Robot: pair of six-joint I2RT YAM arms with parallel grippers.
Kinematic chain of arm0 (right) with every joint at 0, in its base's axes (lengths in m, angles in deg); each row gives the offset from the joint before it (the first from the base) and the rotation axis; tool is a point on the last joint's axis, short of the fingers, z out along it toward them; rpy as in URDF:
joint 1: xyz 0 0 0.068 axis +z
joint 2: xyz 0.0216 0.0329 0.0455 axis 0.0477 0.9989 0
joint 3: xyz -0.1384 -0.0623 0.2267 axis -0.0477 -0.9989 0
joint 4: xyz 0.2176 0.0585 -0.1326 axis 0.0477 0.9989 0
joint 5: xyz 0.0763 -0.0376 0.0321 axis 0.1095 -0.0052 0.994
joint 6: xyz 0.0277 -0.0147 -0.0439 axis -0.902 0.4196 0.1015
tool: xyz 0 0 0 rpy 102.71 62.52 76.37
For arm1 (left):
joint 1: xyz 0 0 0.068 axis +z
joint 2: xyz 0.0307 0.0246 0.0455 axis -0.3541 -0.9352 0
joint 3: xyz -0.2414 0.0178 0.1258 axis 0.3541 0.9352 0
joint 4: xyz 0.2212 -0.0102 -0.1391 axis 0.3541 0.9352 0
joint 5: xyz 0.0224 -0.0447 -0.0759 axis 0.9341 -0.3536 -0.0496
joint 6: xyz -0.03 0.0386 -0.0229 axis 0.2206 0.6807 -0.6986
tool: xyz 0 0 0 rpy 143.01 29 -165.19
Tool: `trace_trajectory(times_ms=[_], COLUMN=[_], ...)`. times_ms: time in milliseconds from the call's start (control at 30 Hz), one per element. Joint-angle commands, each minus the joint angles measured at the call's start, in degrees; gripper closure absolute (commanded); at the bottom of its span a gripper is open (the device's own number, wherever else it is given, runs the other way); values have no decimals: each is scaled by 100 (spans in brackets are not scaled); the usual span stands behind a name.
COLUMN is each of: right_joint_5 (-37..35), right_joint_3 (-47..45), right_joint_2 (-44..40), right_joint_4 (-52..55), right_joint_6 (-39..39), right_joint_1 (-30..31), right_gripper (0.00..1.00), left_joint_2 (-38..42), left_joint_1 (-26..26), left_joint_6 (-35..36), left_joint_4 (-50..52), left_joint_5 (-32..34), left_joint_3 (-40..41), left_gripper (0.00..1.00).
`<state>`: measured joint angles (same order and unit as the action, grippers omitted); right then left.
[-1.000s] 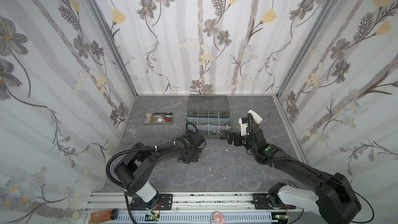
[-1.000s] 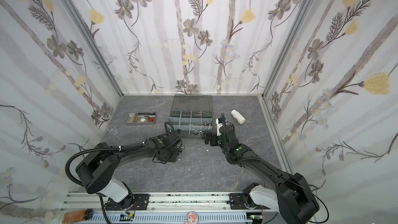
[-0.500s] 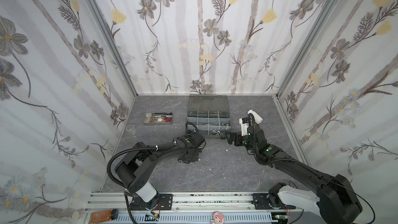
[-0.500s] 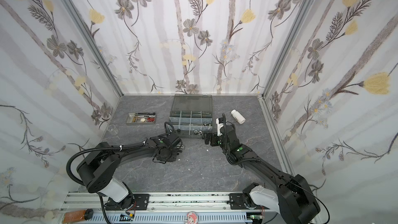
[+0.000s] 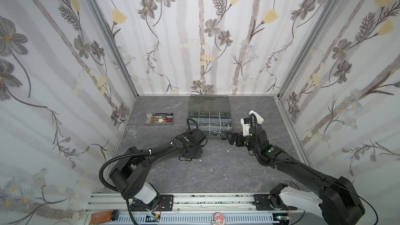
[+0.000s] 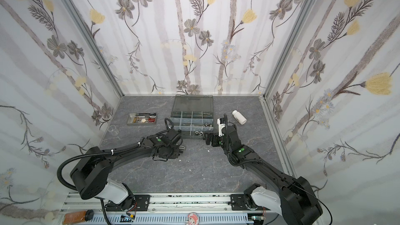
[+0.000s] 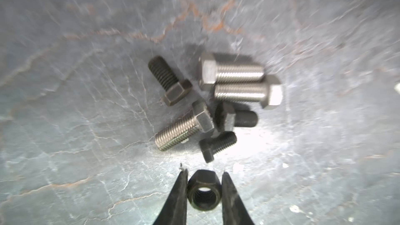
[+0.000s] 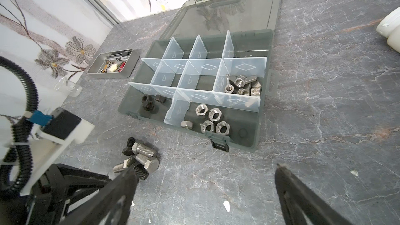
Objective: Sort the screws and nuts into containers
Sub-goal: Pick up the nut at the center of the table, then place the nut into the container.
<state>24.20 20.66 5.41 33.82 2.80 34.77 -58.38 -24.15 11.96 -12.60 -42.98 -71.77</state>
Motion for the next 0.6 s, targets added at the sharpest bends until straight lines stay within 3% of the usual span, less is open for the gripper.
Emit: trace_trajectory(times_ms=[0, 233, 567], right_joint_5=[167, 462, 699], right_joint_3=[65, 169, 127], right_joint_2=[67, 261, 420], right_joint_4=[-53, -28, -61], right_joint_6=[12, -8, 7], right_joint_1=[-2, -2, 12], right_gripper=[0, 0, 0], left_joint_2=[143, 120, -466], left_joint_1=[22, 180, 888], left_joint_6=[14, 222, 715], left_joint_4=[246, 436, 484], left_joint_5=[167, 259, 196], left_joint_3=[-177, -680, -1549], left_gripper=[75, 75, 75])
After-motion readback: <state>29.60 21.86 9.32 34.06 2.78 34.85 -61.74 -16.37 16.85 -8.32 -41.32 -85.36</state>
